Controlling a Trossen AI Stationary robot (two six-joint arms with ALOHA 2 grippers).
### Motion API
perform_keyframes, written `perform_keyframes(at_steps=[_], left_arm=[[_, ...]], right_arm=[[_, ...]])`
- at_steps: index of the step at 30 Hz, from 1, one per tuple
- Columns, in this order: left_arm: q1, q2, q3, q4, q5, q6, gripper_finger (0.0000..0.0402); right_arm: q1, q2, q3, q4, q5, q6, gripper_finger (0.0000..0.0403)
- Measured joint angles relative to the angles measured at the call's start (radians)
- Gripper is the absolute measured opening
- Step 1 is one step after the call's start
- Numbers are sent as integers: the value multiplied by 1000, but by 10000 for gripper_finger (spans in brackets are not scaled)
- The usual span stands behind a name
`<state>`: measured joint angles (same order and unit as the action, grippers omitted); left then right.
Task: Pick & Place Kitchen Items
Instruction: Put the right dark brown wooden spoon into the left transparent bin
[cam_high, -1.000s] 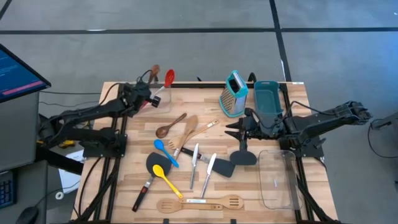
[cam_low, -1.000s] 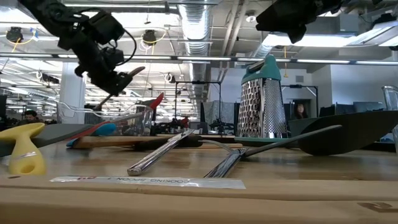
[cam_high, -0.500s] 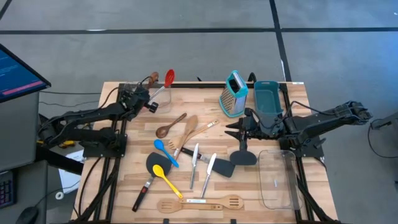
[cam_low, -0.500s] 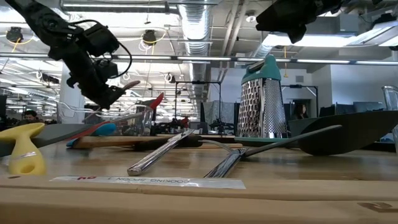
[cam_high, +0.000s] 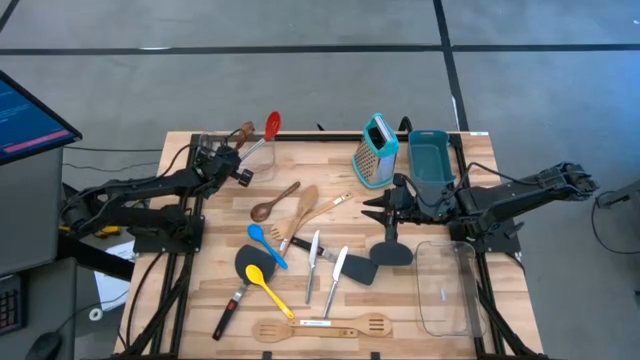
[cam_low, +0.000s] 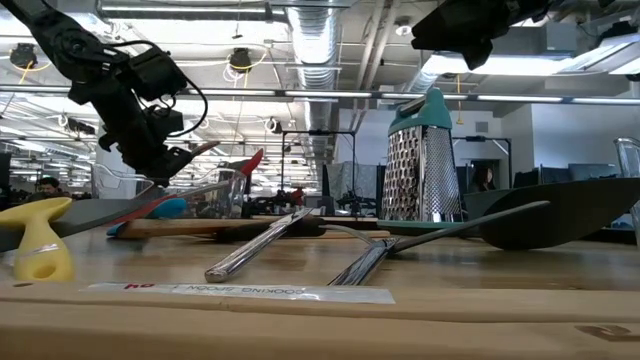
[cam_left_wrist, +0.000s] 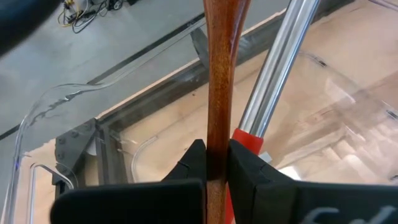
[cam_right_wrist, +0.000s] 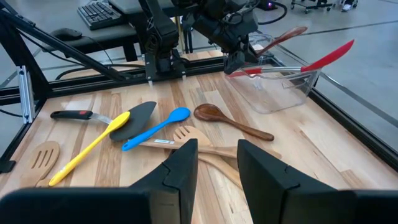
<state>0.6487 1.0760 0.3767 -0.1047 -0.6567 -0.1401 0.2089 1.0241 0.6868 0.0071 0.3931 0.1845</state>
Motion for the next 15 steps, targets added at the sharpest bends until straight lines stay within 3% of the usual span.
perform_keyframes(at_steps=[15], left_arm=[[0,0,0,14,0,0,115]], right_arm=[[0,0,0,0,0,0,107]])
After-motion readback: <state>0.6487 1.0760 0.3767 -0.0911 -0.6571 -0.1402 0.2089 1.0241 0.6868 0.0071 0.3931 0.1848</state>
